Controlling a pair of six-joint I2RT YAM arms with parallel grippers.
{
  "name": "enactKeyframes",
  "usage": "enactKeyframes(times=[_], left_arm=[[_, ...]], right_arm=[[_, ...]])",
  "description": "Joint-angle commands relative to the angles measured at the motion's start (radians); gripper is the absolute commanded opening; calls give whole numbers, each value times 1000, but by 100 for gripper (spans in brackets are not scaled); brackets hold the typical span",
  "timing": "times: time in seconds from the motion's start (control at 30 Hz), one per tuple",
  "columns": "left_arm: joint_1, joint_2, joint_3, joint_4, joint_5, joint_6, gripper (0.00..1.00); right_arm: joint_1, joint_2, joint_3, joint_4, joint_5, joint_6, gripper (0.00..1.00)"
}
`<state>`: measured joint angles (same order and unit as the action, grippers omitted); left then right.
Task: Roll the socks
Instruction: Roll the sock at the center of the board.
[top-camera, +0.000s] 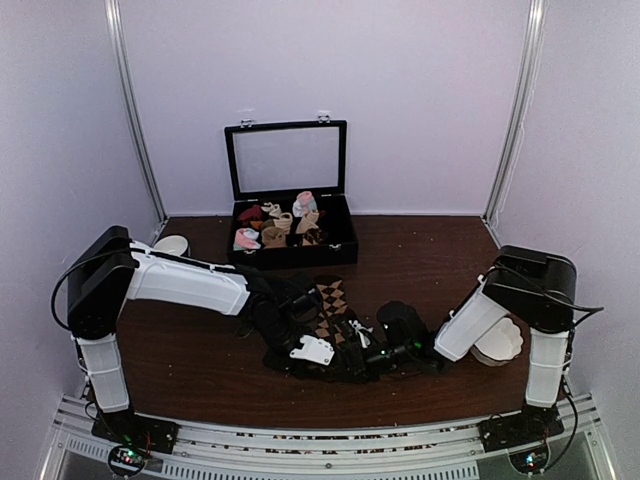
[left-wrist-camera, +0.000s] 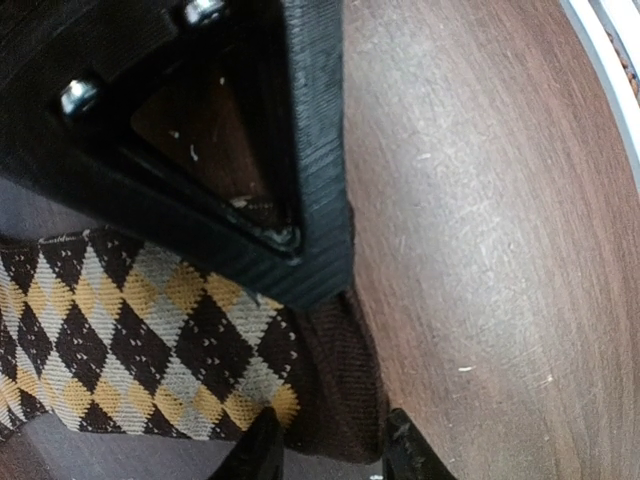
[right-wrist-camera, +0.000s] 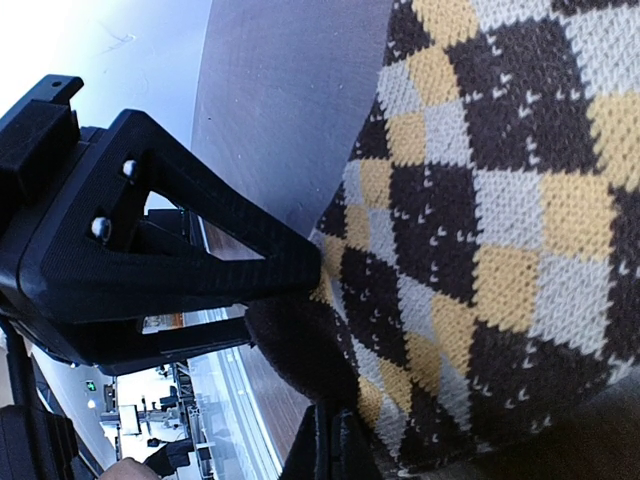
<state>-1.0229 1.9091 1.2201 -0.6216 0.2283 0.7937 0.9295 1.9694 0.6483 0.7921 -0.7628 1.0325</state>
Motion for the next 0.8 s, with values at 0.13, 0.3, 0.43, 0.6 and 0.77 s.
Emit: enactKeyframes(times=[0.13, 0.3, 0.43, 0.6, 0.77], left_arm=[[-9, -42, 46, -54, 72, -16, 41], [-16, -43, 38, -55, 70, -1, 42], [-17, -28, 43, -40, 55, -2, 40], [-17, -24, 38, -11, 18, -10, 28], [-17, -22, 32, -12, 11, -22, 16]], right_arm=[[-6, -5, 9, 63, 16, 36, 0], [-4, -2, 12, 87, 11, 46, 0], [-4, -3, 5, 98, 12, 52, 0], [-3, -2, 0, 103, 13, 51, 0], [-3, -4, -9, 92, 28, 38, 0]])
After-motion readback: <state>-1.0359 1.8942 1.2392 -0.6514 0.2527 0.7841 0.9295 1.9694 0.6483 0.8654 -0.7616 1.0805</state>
